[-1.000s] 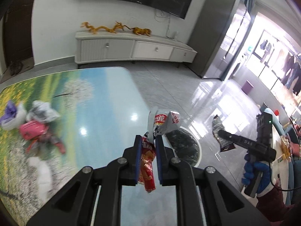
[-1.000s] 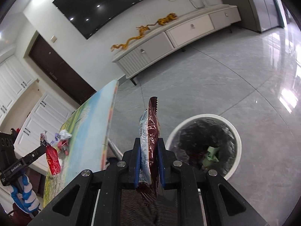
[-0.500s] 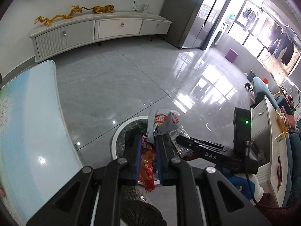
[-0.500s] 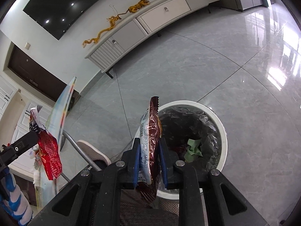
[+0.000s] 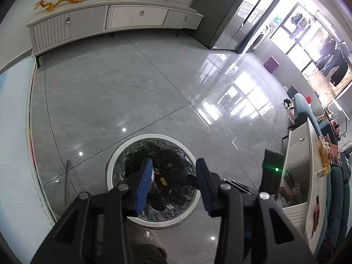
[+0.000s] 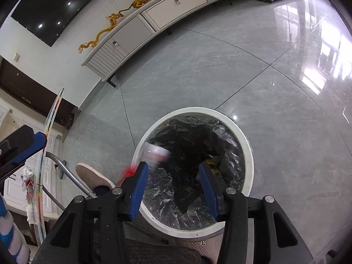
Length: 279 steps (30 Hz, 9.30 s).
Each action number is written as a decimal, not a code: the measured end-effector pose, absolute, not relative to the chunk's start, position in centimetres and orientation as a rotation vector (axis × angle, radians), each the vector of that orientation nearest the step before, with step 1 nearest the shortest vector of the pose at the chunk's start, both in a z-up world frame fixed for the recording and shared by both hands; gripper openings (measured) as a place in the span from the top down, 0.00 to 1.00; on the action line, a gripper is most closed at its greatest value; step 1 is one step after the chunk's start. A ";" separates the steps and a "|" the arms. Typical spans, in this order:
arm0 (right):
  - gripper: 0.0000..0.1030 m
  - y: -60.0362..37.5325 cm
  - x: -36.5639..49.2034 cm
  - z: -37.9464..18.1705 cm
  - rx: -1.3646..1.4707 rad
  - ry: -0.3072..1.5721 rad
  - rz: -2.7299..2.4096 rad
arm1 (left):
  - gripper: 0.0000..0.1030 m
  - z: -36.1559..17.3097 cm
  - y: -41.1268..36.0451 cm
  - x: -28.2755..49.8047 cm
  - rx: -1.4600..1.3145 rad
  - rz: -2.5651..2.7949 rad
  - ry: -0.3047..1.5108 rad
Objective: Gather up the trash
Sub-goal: 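Carry both bags over the trash bin and open both tools to drop them, then move both tools back from the bin to the table pile, then grasp the white tissue with the left tool while the right tool grasps a red plastic wrapper, then carry the tissue and wrapper over the bin and open both tools to drop them, then move both tools back from the bin to the table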
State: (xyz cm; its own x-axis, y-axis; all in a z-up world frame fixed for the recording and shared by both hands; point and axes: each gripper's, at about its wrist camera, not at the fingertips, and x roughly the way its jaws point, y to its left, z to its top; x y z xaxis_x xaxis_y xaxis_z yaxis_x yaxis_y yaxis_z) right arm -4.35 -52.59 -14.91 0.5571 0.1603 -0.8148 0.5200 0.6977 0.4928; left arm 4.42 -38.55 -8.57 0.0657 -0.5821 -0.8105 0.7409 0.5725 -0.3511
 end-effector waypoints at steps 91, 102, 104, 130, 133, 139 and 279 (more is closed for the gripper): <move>0.57 -20.3 11.3 -2.3 0.224 0.989 0.421 | 0.74 -9.1 1.7 8.0 -0.049 -0.336 0.913; 0.69 -14.5 14.6 -4.2 0.145 1.001 0.537 | 0.77 -9.4 3.0 7.8 -0.113 -0.334 0.886; 0.71 -13.6 14.9 -4.4 0.119 1.000 0.542 | 0.77 -9.4 3.2 7.8 -0.128 -0.338 0.887; 0.91 -20.3 8.3 -3.7 0.085 0.963 0.326 | 0.79 -9.6 3.9 7.6 -0.164 -0.321 0.886; 0.91 -21.1 7.7 -2.9 0.041 0.941 0.264 | 0.79 -9.4 3.3 7.1 -0.135 -0.308 0.885; 0.91 -22.0 6.5 -1.0 0.025 0.890 0.238 | 0.79 -8.5 2.4 6.1 -0.111 -0.332 0.871; 0.00 -26.7 -0.1 9.1 0.099 0.616 0.008 | 0.23 6.3 0.7 1.5 -0.068 -0.243 0.428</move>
